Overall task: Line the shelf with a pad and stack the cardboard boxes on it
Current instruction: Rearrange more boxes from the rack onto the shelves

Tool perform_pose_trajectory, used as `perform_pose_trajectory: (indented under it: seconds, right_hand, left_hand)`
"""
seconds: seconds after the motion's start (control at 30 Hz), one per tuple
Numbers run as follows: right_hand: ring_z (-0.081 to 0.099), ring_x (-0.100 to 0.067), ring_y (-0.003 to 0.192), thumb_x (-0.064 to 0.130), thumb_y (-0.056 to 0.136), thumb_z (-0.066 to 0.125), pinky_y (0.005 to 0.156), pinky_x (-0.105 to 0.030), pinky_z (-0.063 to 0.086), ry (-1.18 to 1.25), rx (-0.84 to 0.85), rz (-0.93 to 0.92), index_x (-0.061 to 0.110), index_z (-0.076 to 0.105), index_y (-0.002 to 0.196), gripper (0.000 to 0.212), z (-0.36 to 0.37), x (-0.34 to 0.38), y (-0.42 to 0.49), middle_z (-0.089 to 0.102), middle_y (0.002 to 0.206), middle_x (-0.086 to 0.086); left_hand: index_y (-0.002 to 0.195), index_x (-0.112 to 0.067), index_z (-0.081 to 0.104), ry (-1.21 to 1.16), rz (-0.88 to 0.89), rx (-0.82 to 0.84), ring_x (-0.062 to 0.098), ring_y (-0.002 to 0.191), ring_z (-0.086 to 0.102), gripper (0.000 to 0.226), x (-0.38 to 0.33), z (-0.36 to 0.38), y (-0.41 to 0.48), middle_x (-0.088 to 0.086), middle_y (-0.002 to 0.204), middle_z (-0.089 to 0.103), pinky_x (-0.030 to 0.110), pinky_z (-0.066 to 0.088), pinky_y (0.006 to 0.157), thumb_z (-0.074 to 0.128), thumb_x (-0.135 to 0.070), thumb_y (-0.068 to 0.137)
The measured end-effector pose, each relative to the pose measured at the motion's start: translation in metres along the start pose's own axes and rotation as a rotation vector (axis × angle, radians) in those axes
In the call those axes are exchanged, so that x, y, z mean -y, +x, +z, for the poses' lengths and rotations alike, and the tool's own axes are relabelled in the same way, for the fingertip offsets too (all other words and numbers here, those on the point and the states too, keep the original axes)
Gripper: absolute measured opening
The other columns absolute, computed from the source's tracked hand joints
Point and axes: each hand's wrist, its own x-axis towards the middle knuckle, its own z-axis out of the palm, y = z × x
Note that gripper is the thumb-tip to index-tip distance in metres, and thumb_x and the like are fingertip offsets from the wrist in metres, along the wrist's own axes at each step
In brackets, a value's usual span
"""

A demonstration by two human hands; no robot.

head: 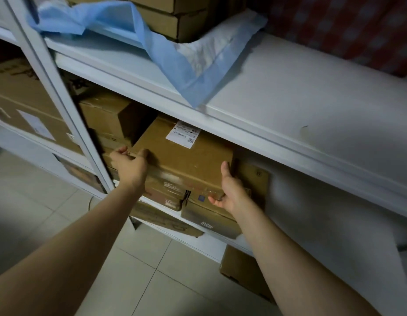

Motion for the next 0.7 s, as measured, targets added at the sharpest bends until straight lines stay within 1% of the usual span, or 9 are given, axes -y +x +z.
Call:
perform_pose_trajectory:
  seconds: [0.13, 0.2, 0.27, 0.43, 0.5, 0.57, 0.6, 0.67, 0.7]
  right_hand:
    - [0.055, -0.037, 0.117, 0.070, 0.081, 0.053, 0.053, -0.036, 0.058, 0.015, 0.025, -0.031, 0.025, 0.042, 0.138, 0.074, 0.009, 0.001, -0.004, 0.050, 0.139, -0.011]
    - [0.051, -0.039, 0.124, 0.061, 0.087, 0.052, 0.061, -0.041, 0.061, 0.033, 0.055, -0.051, 0.027, 0.038, 0.144, 0.068, 0.012, 0.001, -0.009, 0.043, 0.146, -0.009]
    - [0.049, -0.039, 0.128, 0.055, 0.092, 0.050, 0.072, -0.045, 0.062, 0.071, 0.075, -0.057, 0.025, 0.037, 0.145, 0.062, 0.013, -0.004, -0.012, 0.040, 0.149, -0.009]
    - [0.055, -0.032, 0.124, 0.051, 0.095, 0.045, 0.088, -0.044, 0.056, 0.120, 0.063, -0.096, 0.016, 0.046, 0.137, 0.054, 0.010, -0.016, -0.026, 0.054, 0.139, -0.013]
    - [0.057, -0.030, 0.123, 0.049, 0.097, 0.043, 0.094, -0.042, 0.053, 0.084, 0.043, -0.118, 0.015, 0.048, 0.134, 0.051, 0.006, -0.017, -0.034, 0.057, 0.136, -0.013]
    - [0.057, -0.029, 0.122, 0.051, 0.098, 0.040, 0.098, -0.040, 0.052, -0.023, -0.025, -0.140, 0.016, 0.047, 0.135, 0.051, 0.000, -0.022, -0.047, 0.054, 0.140, -0.011]
    - [0.057, -0.029, 0.122, 0.053, 0.099, 0.038, 0.099, -0.040, 0.051, -0.095, -0.073, -0.147, 0.019, 0.044, 0.139, 0.053, -0.003, -0.024, -0.054, 0.050, 0.143, -0.009]
    - [0.059, -0.029, 0.118, 0.054, 0.099, 0.037, 0.097, -0.040, 0.052, -0.157, -0.178, -0.173, 0.020, 0.040, 0.144, 0.055, -0.014, -0.029, -0.066, 0.045, 0.147, -0.008]
    - [0.061, -0.028, 0.114, 0.052, 0.100, 0.037, 0.094, -0.039, 0.054, -0.147, -0.221, -0.206, 0.019, 0.042, 0.142, 0.054, -0.021, -0.030, -0.071, 0.047, 0.145, -0.008]
  left_hand:
    - [0.145, -0.019, 0.028, 0.012, -0.009, 0.029, 0.029, 0.126, 0.043, 0.071, -0.003, -0.001, 0.001, 0.011, 0.146, 0.030, 0.038, 0.038, 0.113, 0.071, -0.022, 0.088]
    - [0.152, -0.020, 0.021, 0.033, 0.001, 0.065, 0.028, 0.134, 0.037, 0.082, -0.001, -0.003, 0.001, 0.010, 0.153, 0.022, 0.037, 0.033, 0.116, 0.072, -0.021, 0.088]
    - [0.156, -0.021, 0.012, 0.040, 0.014, 0.111, 0.029, 0.141, 0.031, 0.091, 0.001, -0.006, 0.001, 0.007, 0.159, 0.014, 0.042, 0.029, 0.119, 0.072, -0.020, 0.088]
    - [0.158, -0.020, 0.001, 0.087, 0.022, 0.133, 0.028, 0.150, 0.014, 0.094, 0.000, -0.013, -0.011, 0.003, 0.165, -0.009, 0.037, 0.020, 0.118, 0.067, -0.015, 0.092]
    - [0.157, -0.017, 0.006, 0.104, 0.035, 0.028, 0.029, 0.147, 0.020, 0.091, -0.002, -0.014, -0.019, 0.007, 0.163, -0.006, 0.032, 0.021, 0.117, 0.068, -0.015, 0.090]
    - [0.153, -0.012, 0.020, 0.131, 0.064, -0.086, 0.029, 0.140, 0.029, 0.081, -0.003, -0.014, -0.032, 0.013, 0.157, 0.008, 0.027, 0.030, 0.112, 0.068, -0.013, 0.088]
    - [0.148, -0.009, 0.027, 0.143, 0.086, -0.120, 0.030, 0.135, 0.032, 0.073, -0.004, -0.013, -0.038, 0.016, 0.153, 0.015, 0.030, 0.035, 0.111, 0.067, -0.011, 0.087]
    - [0.137, -0.008, 0.037, 0.142, 0.153, -0.096, 0.032, 0.127, 0.040, 0.057, -0.008, -0.010, -0.055, 0.017, 0.146, 0.024, 0.037, 0.044, 0.103, 0.065, -0.010, 0.087]
    - [0.132, -0.009, 0.040, 0.135, 0.200, -0.047, 0.031, 0.120, 0.046, 0.050, -0.011, -0.009, -0.064, 0.016, 0.142, 0.027, 0.035, 0.046, 0.098, 0.063, -0.011, 0.088]
